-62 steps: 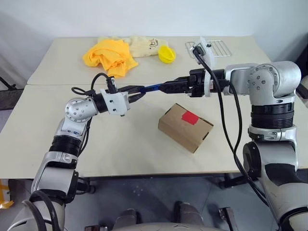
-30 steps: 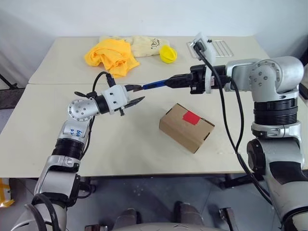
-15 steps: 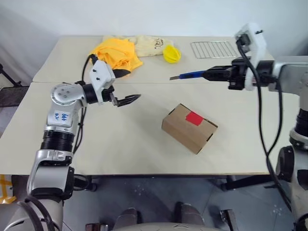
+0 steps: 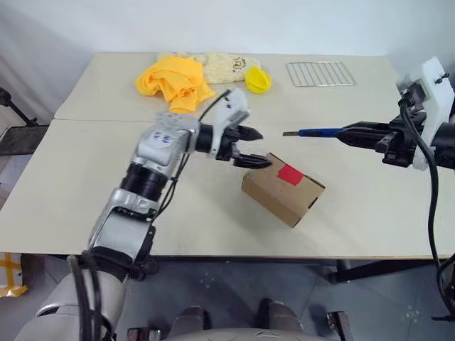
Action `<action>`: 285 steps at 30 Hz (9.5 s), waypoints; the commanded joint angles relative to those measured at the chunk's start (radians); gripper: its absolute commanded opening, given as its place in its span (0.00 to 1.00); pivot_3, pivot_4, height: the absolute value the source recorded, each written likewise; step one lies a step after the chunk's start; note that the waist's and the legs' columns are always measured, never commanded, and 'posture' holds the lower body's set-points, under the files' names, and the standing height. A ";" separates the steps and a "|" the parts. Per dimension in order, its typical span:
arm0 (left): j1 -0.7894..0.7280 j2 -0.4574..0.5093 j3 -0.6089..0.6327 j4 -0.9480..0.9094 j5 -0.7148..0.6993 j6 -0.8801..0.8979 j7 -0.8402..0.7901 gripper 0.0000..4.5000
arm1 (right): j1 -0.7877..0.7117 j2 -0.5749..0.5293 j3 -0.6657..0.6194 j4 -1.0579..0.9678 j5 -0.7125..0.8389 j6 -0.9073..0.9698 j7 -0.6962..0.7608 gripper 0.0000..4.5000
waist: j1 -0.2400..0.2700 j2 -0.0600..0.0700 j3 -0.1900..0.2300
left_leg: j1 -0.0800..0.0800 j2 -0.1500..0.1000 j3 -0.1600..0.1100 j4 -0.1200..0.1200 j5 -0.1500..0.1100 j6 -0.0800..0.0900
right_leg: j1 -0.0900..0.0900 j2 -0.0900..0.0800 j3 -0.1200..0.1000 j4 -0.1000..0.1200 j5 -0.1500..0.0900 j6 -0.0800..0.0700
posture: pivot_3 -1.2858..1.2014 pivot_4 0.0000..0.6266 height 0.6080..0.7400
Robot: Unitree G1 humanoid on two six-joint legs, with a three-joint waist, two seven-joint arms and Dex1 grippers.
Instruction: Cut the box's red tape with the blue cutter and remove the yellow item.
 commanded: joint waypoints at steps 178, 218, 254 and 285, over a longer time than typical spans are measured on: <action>-0.001 -0.034 -0.135 -0.029 0.133 0.280 0.031 0.00 | 0.241 -0.071 0.116 0.024 0.044 -0.362 -0.080 0.04 | 0.017 0.000 0.000 | -0.002 0.000 0.000 0.011 -0.001 0.002 | 0.001 0.000 0.001 0.004 0.000 0.000 | 0.52 0.24 1.00; 0.010 -0.059 -0.156 -0.006 0.156 0.284 0.064 0.00 | 0.041 -0.176 0.366 0.137 -0.031 -0.255 0.042 0.04 | 0.019 0.000 0.000 | -0.003 0.000 -0.001 0.014 -0.001 0.003 | 0.002 -0.001 0.001 0.005 0.001 0.000 | 0.52 0.24 1.00; -0.001 -0.143 -0.155 0.104 0.196 0.308 0.164 0.00 | -0.180 -0.161 0.633 0.316 -0.121 -0.085 0.120 0.04 | 0.017 0.003 -0.102 | -0.007 -0.001 -0.001 0.015 -0.002 0.003 | 0.001 -0.001 -0.001 0.000 0.003 0.002 | 0.52 0.00 1.00; 0.015 -0.123 -0.055 0.133 0.174 0.308 0.233 0.00 | -0.110 -0.464 0.523 0.311 -0.127 -0.196 0.424 0.04 | 0.013 0.003 -0.113 | -0.006 -0.001 -0.001 0.016 -0.002 0.003 | 0.001 -0.001 0.000 0.002 0.003 0.002 | 0.52 0.00 1.00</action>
